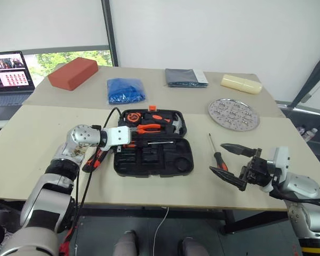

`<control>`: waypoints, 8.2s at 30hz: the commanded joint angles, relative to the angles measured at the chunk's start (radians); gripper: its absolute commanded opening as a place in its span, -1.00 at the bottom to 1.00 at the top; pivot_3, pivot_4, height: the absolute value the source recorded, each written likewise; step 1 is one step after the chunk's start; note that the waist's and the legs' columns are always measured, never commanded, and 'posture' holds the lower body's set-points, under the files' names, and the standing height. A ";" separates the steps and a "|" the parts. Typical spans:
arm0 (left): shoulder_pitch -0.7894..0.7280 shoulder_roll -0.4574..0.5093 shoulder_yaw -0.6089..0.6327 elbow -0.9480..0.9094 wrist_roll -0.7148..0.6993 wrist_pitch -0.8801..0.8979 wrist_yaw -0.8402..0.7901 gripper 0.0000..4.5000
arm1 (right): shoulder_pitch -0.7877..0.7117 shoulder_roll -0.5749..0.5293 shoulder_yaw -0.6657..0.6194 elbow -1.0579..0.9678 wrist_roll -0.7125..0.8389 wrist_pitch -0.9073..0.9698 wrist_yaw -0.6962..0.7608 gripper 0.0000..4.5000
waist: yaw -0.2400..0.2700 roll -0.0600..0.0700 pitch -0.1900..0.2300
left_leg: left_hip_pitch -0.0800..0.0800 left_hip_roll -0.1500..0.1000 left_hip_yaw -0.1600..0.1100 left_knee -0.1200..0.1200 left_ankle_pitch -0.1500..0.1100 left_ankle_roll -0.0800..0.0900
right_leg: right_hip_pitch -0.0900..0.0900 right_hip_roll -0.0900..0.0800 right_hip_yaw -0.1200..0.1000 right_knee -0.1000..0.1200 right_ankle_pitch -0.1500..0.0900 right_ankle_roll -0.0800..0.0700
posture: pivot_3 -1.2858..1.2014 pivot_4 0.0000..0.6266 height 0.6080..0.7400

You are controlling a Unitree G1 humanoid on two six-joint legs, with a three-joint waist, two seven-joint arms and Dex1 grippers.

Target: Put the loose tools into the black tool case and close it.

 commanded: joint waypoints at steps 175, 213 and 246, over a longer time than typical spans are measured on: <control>1.319 -0.146 0.785 -1.085 -0.666 0.379 0.410 1.00 | -0.801 0.324 0.275 0.825 -0.369 -0.193 0.217 -0.03 | -0.019 0.009 -0.018 | -0.002 0.006 0.005 -0.005 -0.003 -0.010 | -0.016 0.003 0.002 0.014 -0.009 -0.018 | 0.03 -0.52 1.00; 0.624 0.348 0.436 -0.493 -0.510 1.048 0.472 0.21 | -0.410 0.038 0.154 0.011 -0.038 0.138 0.130 1.00 | -0.018 0.006 -0.014 | 0.002 0.010 0.003 -0.014 -0.003 -0.009 | -0.019 0.008 0.000 0.015 -0.012 -0.016 | 0.03 -0.52 1.00; 0.070 0.183 -0.184 -0.361 0.015 0.458 -0.183 -0.72 | -0.343 -0.126 0.098 0.015 -0.017 0.199 0.172 1.00 | -0.004 0.000 -0.010 | -0.001 0.010 0.004 -0.001 -0.001 -0.010 | -0.015 0.008 0.003 0.015 -0.007 -0.010 | 0.03 -0.52 1.00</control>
